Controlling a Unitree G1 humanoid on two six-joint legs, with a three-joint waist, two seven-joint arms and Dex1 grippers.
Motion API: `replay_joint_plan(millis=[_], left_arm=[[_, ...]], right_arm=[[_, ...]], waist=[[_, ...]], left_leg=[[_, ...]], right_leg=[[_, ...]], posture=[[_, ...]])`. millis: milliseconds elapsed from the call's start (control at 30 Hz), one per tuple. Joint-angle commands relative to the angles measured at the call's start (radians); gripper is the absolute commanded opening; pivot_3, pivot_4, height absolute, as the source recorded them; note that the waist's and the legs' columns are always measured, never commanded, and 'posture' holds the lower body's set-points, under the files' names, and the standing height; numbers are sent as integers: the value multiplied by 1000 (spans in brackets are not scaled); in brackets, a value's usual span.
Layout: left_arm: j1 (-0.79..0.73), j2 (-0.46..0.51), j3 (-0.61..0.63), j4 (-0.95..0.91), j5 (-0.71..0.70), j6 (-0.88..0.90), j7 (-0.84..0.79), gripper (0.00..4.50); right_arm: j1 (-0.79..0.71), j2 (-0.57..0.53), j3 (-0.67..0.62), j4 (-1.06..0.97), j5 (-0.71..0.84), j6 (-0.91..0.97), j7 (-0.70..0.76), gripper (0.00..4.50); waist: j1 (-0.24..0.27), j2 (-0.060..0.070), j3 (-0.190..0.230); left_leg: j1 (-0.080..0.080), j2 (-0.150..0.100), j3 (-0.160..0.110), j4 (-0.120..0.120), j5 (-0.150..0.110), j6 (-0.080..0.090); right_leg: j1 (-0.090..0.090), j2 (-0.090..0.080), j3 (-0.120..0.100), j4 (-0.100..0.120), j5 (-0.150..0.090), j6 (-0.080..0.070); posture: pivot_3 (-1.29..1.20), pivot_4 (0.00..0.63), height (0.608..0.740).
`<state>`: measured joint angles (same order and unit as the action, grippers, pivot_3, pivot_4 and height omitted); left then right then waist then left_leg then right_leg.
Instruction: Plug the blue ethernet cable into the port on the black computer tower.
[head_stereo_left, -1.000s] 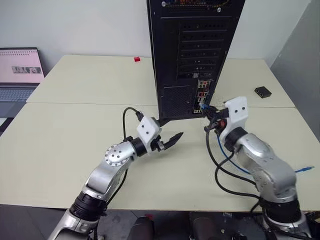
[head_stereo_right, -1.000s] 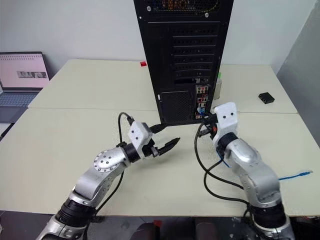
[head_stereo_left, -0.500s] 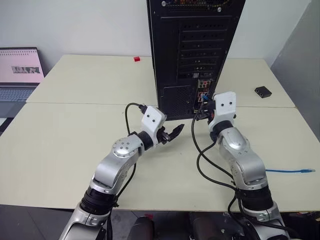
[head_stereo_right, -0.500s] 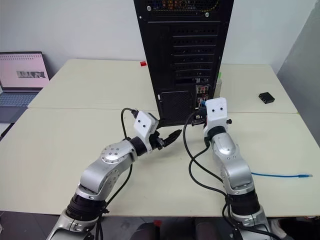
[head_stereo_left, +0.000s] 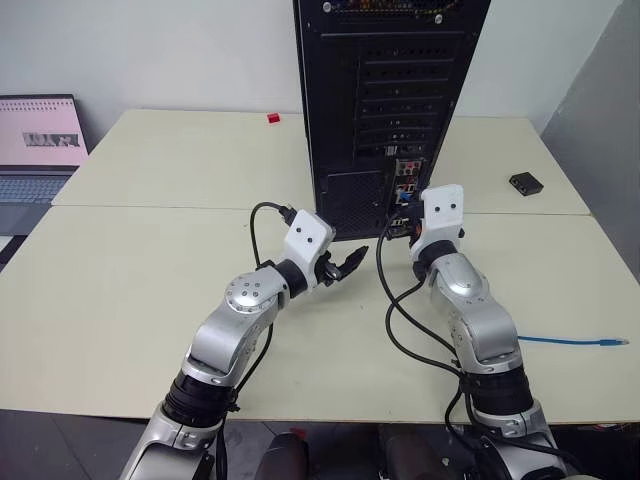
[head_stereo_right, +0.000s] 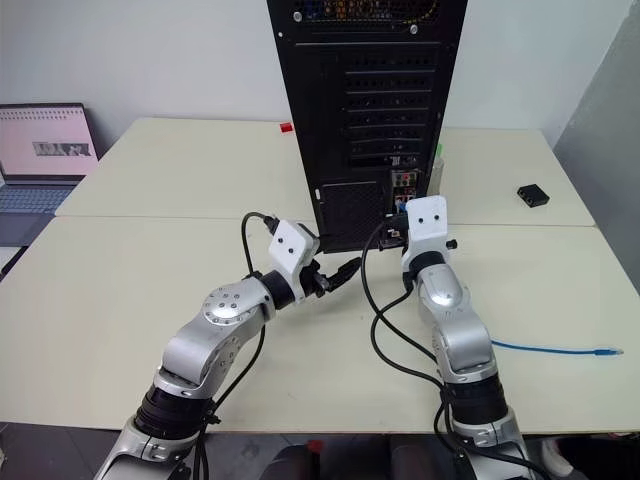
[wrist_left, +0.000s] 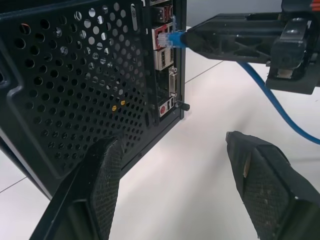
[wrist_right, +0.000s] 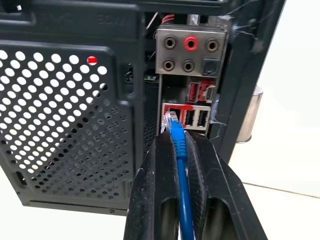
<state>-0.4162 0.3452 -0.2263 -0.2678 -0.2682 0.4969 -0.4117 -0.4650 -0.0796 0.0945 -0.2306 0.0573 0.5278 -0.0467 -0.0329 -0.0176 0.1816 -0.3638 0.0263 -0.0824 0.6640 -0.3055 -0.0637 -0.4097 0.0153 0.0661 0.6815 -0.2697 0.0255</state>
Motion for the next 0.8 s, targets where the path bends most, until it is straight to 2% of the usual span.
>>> replay_joint_plan(millis=[33,400,800], left_arm=[[-8,-16,29,-43,-23,-11,-33,3406],[-3,-22,44,-55,-42,-6,-82,3406],[20,0,47,-41,-1,-47,-101,3406]], right_arm=[[-33,27,-35,-30,3,-19,-11,0],[-49,63,-65,-16,5,-4,-10,0],[-53,56,-6,8,-41,-19,17,0]], waist=[[0,0,0],[-1,0,0],[-11,0,0]], left_leg=[[0,0,0,0,0,0],[0,0,0,0,0,0],[1,0,1,0,0,0]], right_leg=[[0,0,0,0,0,0],[0,0,0,0,0,0],[0,0,1,0,0,0]], posture=[[0,150,740],[0,150,740],[0,150,740]])
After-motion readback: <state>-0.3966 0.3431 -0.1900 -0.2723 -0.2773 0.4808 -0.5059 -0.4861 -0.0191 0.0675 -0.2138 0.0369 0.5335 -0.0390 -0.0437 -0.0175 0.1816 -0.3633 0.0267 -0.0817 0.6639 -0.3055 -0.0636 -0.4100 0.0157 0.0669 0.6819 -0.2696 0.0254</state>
